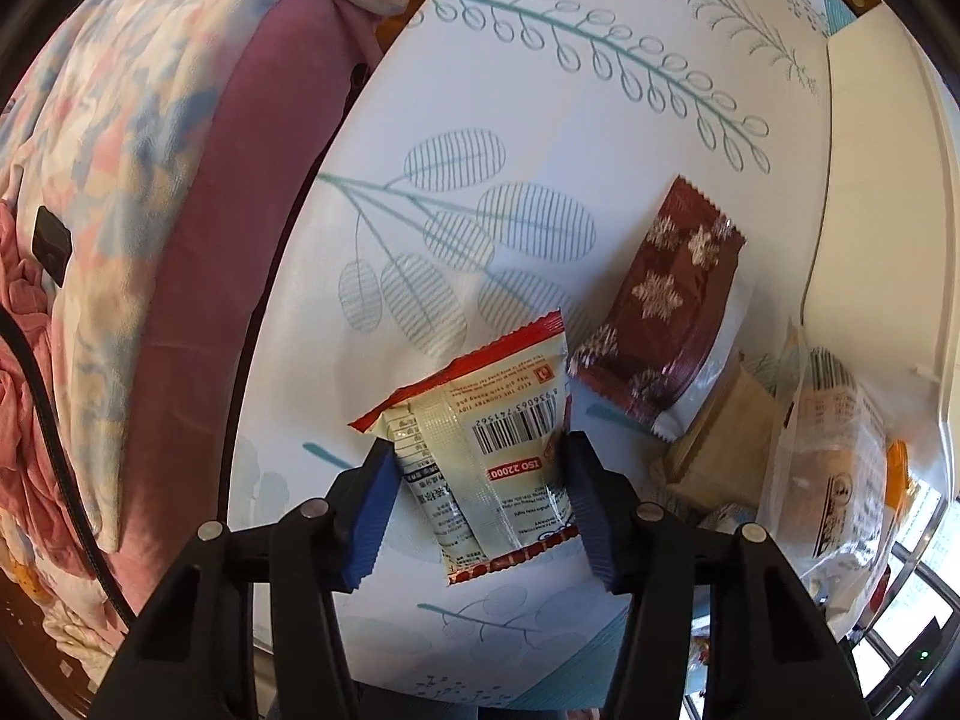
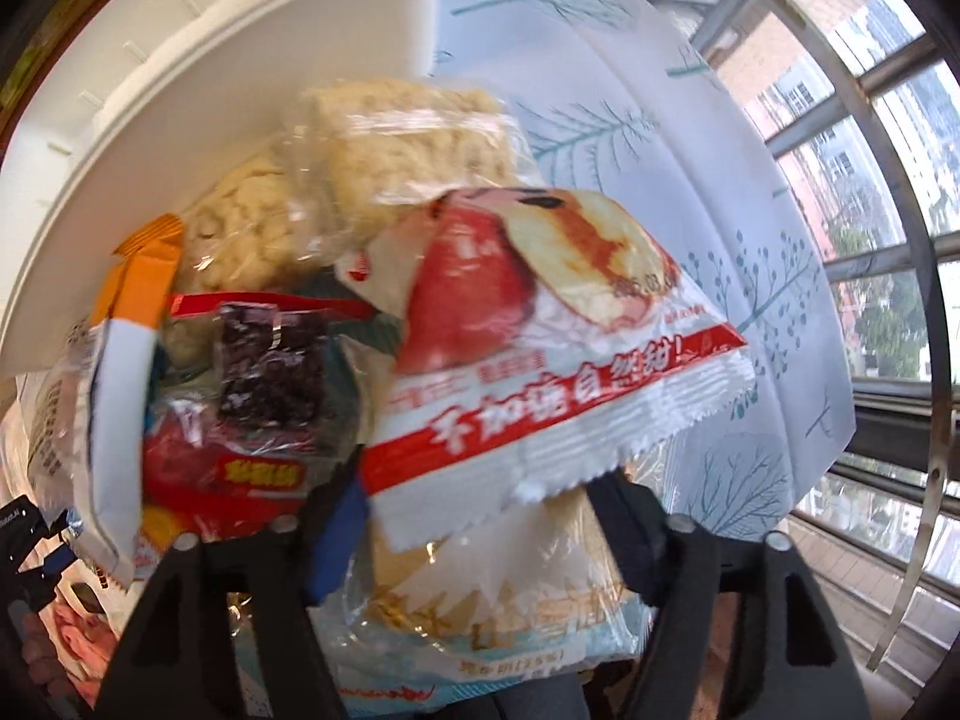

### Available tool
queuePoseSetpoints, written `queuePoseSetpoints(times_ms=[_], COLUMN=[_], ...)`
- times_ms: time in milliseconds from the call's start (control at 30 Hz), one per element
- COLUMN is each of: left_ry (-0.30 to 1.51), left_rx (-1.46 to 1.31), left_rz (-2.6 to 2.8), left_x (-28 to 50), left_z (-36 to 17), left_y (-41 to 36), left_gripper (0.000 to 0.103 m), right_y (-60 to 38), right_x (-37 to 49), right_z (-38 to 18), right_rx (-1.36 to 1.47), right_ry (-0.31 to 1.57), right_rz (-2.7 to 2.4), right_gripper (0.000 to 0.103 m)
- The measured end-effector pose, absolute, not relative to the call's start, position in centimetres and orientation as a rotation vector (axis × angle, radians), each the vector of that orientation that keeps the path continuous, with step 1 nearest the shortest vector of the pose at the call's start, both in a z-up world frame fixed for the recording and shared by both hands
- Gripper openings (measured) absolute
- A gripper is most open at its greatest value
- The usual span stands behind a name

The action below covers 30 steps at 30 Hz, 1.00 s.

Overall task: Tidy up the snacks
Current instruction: 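Lift both held packets and carry them over the white tray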

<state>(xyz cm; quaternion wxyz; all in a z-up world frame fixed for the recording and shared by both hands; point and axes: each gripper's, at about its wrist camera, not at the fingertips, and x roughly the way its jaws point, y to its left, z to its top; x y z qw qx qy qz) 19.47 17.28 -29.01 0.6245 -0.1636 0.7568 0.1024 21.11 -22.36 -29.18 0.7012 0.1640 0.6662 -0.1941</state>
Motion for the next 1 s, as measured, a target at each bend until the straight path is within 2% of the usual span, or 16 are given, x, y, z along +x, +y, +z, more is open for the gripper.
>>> queuePoseSetpoints(times_ms=[100, 167, 333, 467, 733, 1000], left_ry=[1.753, 1.765, 1.786, 1.787, 1.755, 1.689], left_rx=[-0.358, -0.346, -0.306, -0.272, -0.209, -0.123], left_rz=[0.218, 0.203, 0.153, 0.114, 0.012, -0.116], left_x=[19.1, 18.9, 17.8, 17.2, 17.3, 17.0], left_z=[-29.2, -29.3, -28.8, -27.6, -23.6, -18.5], left_y=[17.0, 16.9, 17.0, 17.7, 18.3, 16.4], left_gripper=[0.053, 0.053, 0.053, 0.053, 0.053, 0.053], right_y=[-21.4, -20.7, -20.5, -21.0, -24.2, -22.6], right_x=[20.2, 20.1, 18.7, 16.1, 9.3, 2.1], right_z=[-28.6, -28.3, -27.2, -26.6, -24.2, -19.1], right_rx=[0.382, 0.397, 0.44, 0.498, 0.68, 0.781], right_ry=[1.462, 1.447, 1.414, 1.378, 1.263, 1.154], right_rz=[-0.404, -0.384, -0.379, -0.399, -0.408, -0.392], right_gripper=[0.044, 0.024, 0.01, 0.005, 0.004, 0.003])
